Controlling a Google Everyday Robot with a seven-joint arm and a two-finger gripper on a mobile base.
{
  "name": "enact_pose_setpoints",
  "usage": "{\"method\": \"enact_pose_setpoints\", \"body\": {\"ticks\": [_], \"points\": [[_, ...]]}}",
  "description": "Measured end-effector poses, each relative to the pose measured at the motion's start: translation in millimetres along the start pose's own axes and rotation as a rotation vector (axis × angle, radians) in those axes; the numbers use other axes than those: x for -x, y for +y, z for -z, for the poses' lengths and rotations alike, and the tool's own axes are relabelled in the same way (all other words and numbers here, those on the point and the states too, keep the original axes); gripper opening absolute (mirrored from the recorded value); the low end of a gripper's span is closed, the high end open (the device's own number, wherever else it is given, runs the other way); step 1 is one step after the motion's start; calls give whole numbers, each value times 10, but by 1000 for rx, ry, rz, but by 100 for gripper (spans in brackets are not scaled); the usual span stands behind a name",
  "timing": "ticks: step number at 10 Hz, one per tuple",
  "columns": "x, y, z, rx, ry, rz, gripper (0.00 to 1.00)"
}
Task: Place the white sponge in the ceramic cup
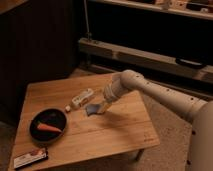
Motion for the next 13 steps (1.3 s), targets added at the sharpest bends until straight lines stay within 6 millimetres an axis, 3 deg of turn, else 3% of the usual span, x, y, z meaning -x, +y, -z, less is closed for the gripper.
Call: {"method": "enact_pose_setpoints", "body": {"ticks": [3, 13], "points": [[-153, 50, -107, 12, -34, -17, 71], [74, -29, -539, 91, 83, -12, 71]]}}
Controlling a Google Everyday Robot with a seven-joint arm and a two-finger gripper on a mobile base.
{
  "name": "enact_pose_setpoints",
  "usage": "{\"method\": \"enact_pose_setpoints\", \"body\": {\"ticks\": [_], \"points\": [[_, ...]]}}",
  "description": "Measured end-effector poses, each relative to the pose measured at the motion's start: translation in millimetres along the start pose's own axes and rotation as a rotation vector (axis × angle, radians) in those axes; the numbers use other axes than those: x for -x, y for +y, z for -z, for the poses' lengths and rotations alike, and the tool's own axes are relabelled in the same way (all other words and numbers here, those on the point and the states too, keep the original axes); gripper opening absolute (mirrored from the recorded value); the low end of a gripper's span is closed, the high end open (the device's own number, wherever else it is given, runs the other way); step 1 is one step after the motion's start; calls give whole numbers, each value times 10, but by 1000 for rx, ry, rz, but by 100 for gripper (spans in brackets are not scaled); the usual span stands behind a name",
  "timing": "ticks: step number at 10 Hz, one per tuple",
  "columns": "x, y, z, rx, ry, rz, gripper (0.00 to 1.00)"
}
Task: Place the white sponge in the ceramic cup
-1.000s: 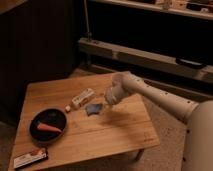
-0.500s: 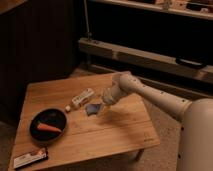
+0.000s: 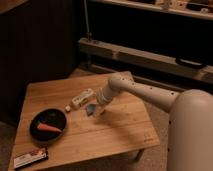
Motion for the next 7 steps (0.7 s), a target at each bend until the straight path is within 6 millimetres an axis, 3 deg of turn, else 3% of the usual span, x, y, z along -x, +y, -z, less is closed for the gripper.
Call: {"method": "enact_pose_setpoints", "body": {"ticks": [3, 7], "points": [[57, -60, -130, 20, -10, -14, 71], [-41, -57, -312, 58, 9, -36, 71]]}}
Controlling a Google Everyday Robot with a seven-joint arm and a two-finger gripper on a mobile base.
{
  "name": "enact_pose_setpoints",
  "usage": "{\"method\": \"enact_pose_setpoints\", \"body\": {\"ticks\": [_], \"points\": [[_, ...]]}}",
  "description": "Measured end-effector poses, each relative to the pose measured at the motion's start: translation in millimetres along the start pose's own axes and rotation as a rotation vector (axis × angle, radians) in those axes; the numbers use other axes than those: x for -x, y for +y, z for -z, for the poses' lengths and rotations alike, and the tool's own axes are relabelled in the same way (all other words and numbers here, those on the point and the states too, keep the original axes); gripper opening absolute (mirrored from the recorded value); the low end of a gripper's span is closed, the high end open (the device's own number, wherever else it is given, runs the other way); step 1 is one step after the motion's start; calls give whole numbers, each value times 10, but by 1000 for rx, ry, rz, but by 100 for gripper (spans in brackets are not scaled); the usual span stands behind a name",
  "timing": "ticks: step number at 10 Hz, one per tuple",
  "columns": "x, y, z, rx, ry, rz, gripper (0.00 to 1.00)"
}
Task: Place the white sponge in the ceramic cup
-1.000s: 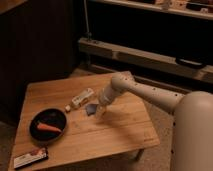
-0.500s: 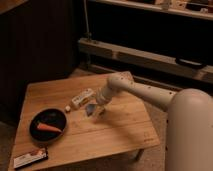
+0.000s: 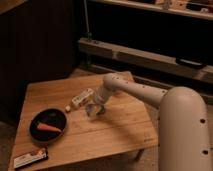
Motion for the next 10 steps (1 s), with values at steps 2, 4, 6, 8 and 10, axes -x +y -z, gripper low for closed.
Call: {"method": "enact_pose_setpoints", "body": {"ticks": [2, 4, 6, 8, 10], "points": [[-62, 27, -70, 16, 15, -8, 71], [-137, 68, -105, 33, 31, -14, 54], [-141, 66, -90, 37, 35, -16, 31], [-61, 35, -2, 18, -4, -28, 12], [139, -78, 340, -62, -137, -50, 0]]}}
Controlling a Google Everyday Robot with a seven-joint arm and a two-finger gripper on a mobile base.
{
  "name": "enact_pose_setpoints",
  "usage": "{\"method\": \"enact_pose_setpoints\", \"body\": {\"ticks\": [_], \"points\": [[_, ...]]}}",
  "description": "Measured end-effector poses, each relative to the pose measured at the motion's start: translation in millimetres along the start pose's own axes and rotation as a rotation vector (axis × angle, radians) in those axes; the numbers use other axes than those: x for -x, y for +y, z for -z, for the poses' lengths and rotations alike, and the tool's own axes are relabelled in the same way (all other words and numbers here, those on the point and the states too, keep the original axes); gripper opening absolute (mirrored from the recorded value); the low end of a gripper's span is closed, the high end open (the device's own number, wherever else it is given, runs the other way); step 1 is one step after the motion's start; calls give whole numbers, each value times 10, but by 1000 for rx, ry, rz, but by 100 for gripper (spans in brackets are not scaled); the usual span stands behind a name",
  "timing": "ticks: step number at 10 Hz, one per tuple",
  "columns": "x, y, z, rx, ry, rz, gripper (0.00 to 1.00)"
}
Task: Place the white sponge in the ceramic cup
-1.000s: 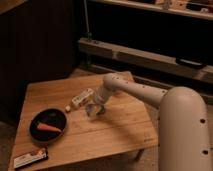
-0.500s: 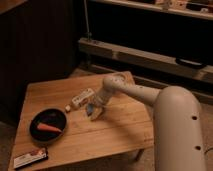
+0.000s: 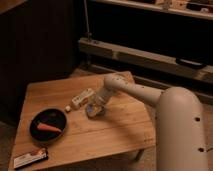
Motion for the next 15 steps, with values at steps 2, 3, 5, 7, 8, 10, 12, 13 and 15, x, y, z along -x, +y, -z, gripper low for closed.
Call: {"method": "enact_pose_setpoints", "body": {"ticks": [2, 3, 5, 7, 8, 10, 12, 13, 15], "points": [[308, -155, 534, -100, -146, -9, 0], [411, -231, 769, -142, -192, -6, 0], [587, -485, 1343, -240, -298, -4, 0], [593, -817, 1835, -328, -381, -8, 0], [525, -1078, 2115, -391, -433, -9, 0], [386, -1358, 2441, -477, -500, -13, 0], [194, -1510, 2623, -550, -549, -23, 0], [149, -1526, 2601, -560, -564, -27, 0], [39, -1498, 2538, -565, -576, -37, 0]]}}
